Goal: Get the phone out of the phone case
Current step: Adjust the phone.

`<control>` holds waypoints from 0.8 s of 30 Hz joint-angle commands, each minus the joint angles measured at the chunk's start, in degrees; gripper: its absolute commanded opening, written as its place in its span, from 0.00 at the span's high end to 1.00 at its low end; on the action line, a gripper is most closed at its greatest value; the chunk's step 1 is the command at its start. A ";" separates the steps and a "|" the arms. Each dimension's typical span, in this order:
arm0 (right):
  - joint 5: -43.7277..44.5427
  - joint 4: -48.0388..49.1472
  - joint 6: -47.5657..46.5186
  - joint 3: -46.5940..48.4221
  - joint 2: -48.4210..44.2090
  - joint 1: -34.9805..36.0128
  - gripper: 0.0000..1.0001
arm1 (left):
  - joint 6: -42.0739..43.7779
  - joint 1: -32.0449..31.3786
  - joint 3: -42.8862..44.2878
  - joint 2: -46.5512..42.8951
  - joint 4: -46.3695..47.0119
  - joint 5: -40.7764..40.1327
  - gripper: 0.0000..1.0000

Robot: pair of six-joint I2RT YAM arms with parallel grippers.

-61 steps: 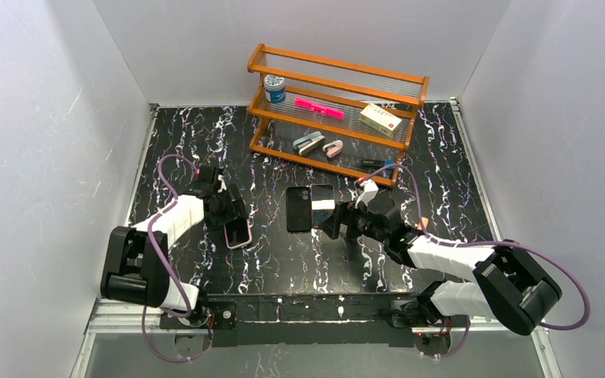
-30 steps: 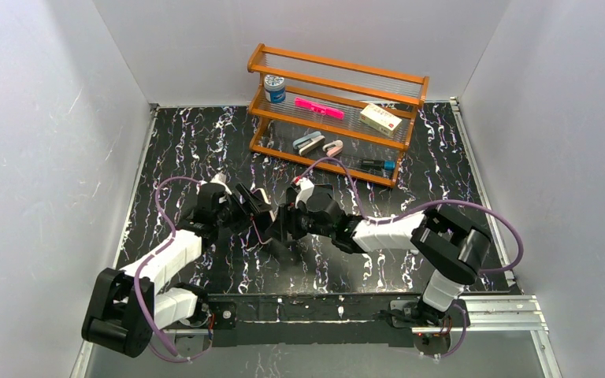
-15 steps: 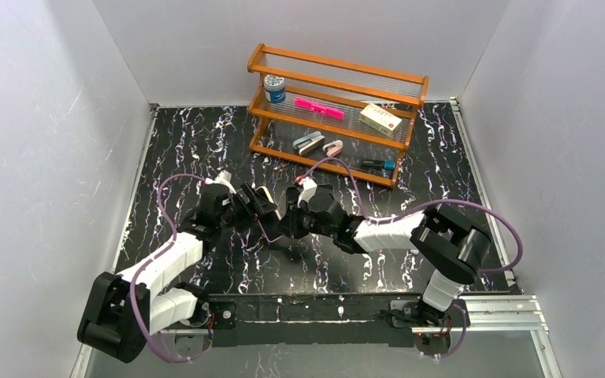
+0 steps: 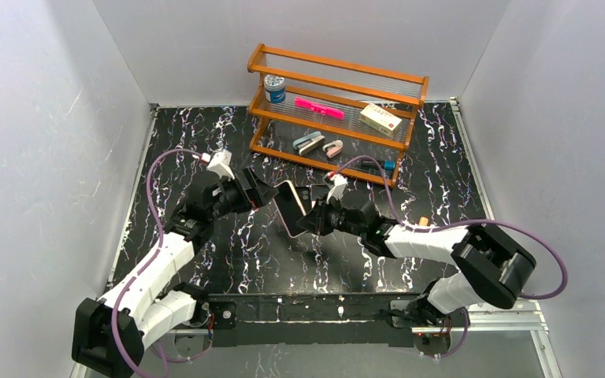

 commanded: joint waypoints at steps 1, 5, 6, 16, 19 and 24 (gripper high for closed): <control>-6.30 3.42 -2.02 0.05 -5.57 -3.25 0.99 | 13.16 0.17 5.14 -0.89 -5.39 5.30 0.02; -8.64 -3.60 -8.58 2.10 -8.29 -3.92 0.99 | 24.70 0.11 9.61 0.40 -10.21 12.66 0.02; -9.14 -5.44 -10.68 2.66 -8.93 -4.02 0.99 | 28.81 0.05 10.79 0.86 -11.29 14.11 0.02; -13.12 -19.35 -23.59 7.06 -13.73 -5.06 0.99 | 43.99 -4.22 14.87 2.37 -14.06 17.76 0.02; -14.19 -20.17 -24.39 7.74 -13.75 -5.14 0.99 | 46.37 -5.57 15.08 3.83 -14.82 18.48 0.02; -15.84 -19.97 -24.01 7.69 -12.88 -5.14 0.99 | 47.80 -6.41 15.78 5.18 -15.42 22.04 0.02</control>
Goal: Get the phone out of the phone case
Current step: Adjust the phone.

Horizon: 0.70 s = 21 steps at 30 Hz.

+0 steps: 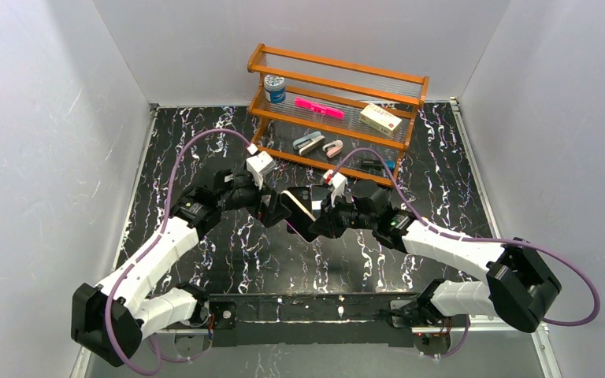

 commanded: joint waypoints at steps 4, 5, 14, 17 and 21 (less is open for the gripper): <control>-5.74 2.28 -2.25 3.62 -0.52 -0.23 0.99 | 11.12 -2.33 2.13 0.99 -3.64 8.15 0.02; -6.44 1.93 -2.79 3.82 -0.52 -0.22 0.99 | 13.58 -2.78 2.31 1.61 -4.74 9.02 0.02; -9.07 -5.60 -10.43 7.77 -1.44 -0.29 0.99 | 29.09 -6.72 11.04 10.19 -19.61 12.41 0.02; -11.73 -6.82 -13.06 8.84 -1.53 -0.31 0.99 | 30.63 -7.44 11.88 11.78 -20.45 12.46 0.02; -14.30 -9.03 -17.40 10.55 -0.93 -0.31 0.99 | 32.27 -8.31 12.91 13.23 -22.09 12.95 0.02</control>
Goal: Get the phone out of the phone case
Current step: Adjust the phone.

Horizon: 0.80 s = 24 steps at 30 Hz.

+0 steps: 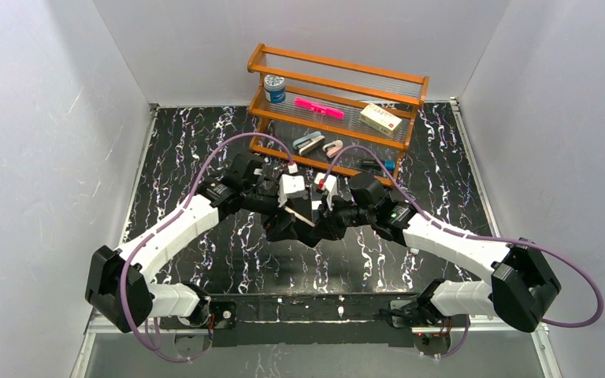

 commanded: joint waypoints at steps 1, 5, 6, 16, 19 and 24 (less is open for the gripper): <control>-5.14 1.65 -7.18 5.51 -1.03 0.14 0.99 | 4.76 -1.08 2.52 1.02 -5.07 3.34 0.02; -4.50 0.82 -12.07 6.46 -0.90 0.14 0.99 | 5.59 -1.59 2.69 2.63 -6.17 5.63 0.08; -4.78 -0.39 -13.28 6.93 -0.81 0.17 0.99 | 5.48 -1.71 2.74 2.92 -6.23 5.56 0.10; -8.84 -8.51 -22.69 11.77 3.40 0.24 0.99 | 4.35 -1.99 4.98 5.99 -7.70 8.43 0.34; -9.02 -9.56 -23.07 13.14 5.29 0.27 0.99 | 4.14 -2.17 5.17 6.64 -7.84 8.06 0.46; -9.63 -10.58 -23.72 14.73 7.28 0.75 0.99 | 3.55 -2.32 6.00 6.99 -7.57 8.27 0.63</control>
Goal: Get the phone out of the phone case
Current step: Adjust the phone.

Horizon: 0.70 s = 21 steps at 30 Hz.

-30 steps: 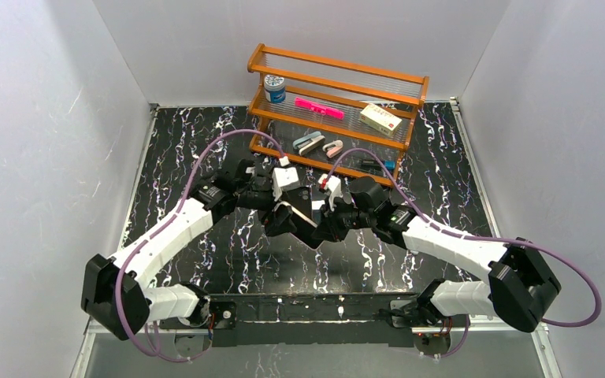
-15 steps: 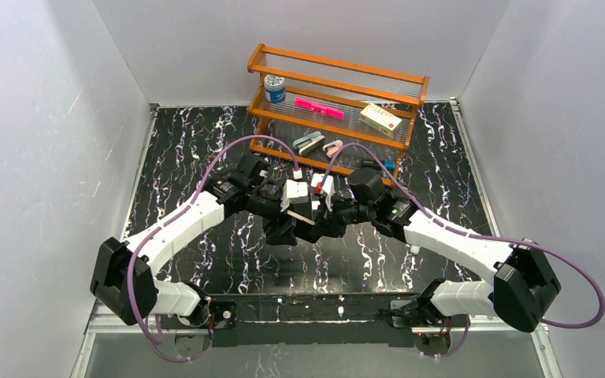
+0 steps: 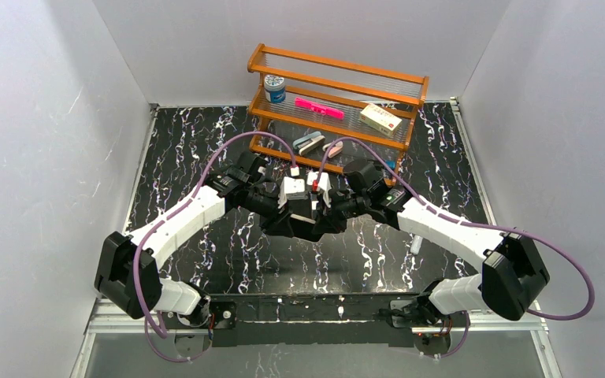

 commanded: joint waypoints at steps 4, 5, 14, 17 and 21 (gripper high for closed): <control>-2.49 2.83 -3.90 5.42 2.78 3.29 0.99 | -3.05 -2.85 3.61 1.79 2.20 2.92 0.65; -2.66 2.98 -3.90 5.43 2.86 3.34 0.99 | -3.44 -2.86 3.55 2.03 2.65 3.32 0.67; -1.12 5.11 -2.89 4.31 2.12 3.50 0.99 | -4.20 -2.74 2.74 1.04 3.36 3.54 1.00; 0.63 7.79 -1.78 1.97 -0.39 2.84 0.86 | -4.96 -2.71 1.69 -1.58 4.29 1.04 1.00; -2.15 16.50 3.30 -3.82 -5.25 -0.79 0.51 | -13.07 -0.83 -1.33 -5.68 11.30 -1.27 1.00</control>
